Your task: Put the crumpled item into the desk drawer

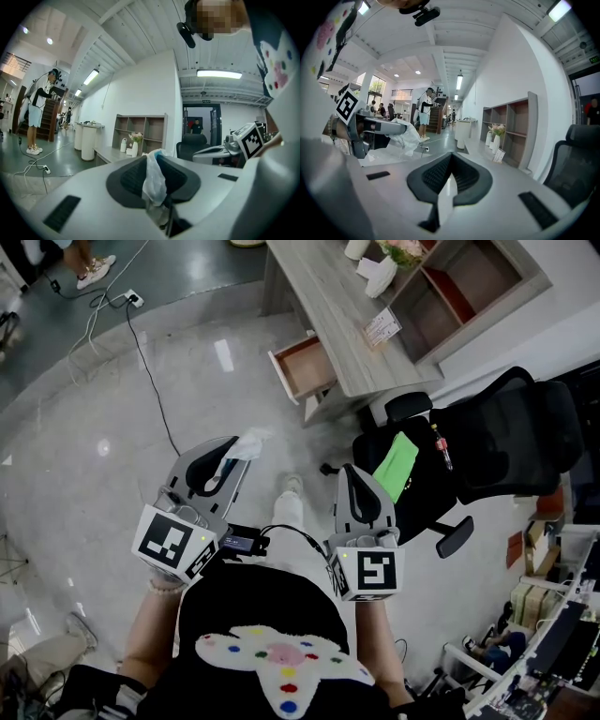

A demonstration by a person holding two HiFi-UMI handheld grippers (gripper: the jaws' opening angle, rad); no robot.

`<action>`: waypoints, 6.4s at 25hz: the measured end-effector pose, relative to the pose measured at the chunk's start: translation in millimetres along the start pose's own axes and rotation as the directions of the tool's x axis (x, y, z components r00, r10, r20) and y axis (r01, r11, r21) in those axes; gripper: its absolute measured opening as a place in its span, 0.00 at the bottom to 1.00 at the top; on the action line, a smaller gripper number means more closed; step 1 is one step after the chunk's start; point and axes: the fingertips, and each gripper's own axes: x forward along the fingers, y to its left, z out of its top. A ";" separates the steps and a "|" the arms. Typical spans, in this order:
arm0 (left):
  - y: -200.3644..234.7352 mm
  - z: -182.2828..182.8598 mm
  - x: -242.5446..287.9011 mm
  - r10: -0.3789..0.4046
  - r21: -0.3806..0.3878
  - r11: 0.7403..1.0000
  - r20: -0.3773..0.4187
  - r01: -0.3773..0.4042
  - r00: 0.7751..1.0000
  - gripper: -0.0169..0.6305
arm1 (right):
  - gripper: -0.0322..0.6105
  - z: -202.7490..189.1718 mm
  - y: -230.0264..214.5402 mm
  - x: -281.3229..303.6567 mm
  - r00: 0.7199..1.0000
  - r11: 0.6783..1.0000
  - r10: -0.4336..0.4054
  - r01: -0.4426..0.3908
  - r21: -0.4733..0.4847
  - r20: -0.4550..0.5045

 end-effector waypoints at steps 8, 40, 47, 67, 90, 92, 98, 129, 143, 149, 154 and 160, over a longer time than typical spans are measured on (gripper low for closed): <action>26.7 2.9 48.4 0.043 -0.005 0.999 -0.005 -0.043 0.999 0.14 | 0.06 -2.9 -31.2 54.6 0.999 0.999 0.045 -0.045 0.007 -0.011; 92.4 23.7 236.7 0.222 -0.011 0.975 -0.044 -0.223 0.974 0.14 | 0.06 5.8 -170.9 244.4 0.965 0.965 0.261 -0.261 0.002 -0.028; 89.2 36.8 245.5 0.208 -0.003 0.978 -0.026 -0.208 0.978 0.14 | 0.06 8.1 -179.9 241.5 0.973 0.973 0.229 -0.229 0.023 -0.008; 122.3 25.8 255.1 0.092 -0.004 0.996 -0.073 -0.092 0.993 0.14 | 0.05 4.2 -162.4 259.6 0.991 0.991 0.124 -0.121 0.051 -0.052; 154.8 -58.0 279.9 0.018 0.004 1.000 -0.200 -0.017 0.980 0.14 | 0.06 -63.6 -124.3 303.0 0.974 0.987 0.155 -0.145 0.073 -0.162; 155.9 -65.7 285.3 0.005 0.003 1.000 -0.200 -0.004 0.980 0.14 | 0.06 -78.3 -123.4 307.5 0.968 0.987 0.155 -0.145 0.065 -0.200; 163.1 -101.4 296.2 -0.016 -0.016 1.000 -0.241 0.012 0.970 0.14 | 0.05 -105.6 -107.7 322.9 0.956 0.980 0.187 -0.166 0.109 -0.224; 159.4 -325.3 380.3 -0.242 -0.247 0.960 -0.490 0.132 0.837 0.14 | 0.05 -217.7 -80.6 344.3 0.909 0.974 0.198 -0.140 0.180 -0.368; 155.9 -368.7 396.3 -0.260 -0.277 0.954 -0.578 0.114 0.773 0.14 | 0.05 -224.4 -76.4 347.4 0.905 0.968 0.213 -0.143 0.207 -0.368; 157.5 -375.5 400.4 -0.232 -0.234 0.966 -0.615 0.106 0.754 0.17 | 0.05 -230.3 -80.9 345.6 0.904 0.965 0.205 -0.123 0.233 -0.375; 159.8 -375.8 404.7 -0.224 -0.211 0.971 -0.627 0.114 0.746 0.26 | 0.05 -230.9 -79.7 344.8 0.904 0.962 0.212 -0.126 0.244 -0.371; 170.5 -374.9 403.6 -0.196 -0.174 0.979 -0.638 0.109 0.745 0.33 | 0.05 -234.1 -75.6 342.5 0.899 0.959 0.227 -0.139 0.247 -0.374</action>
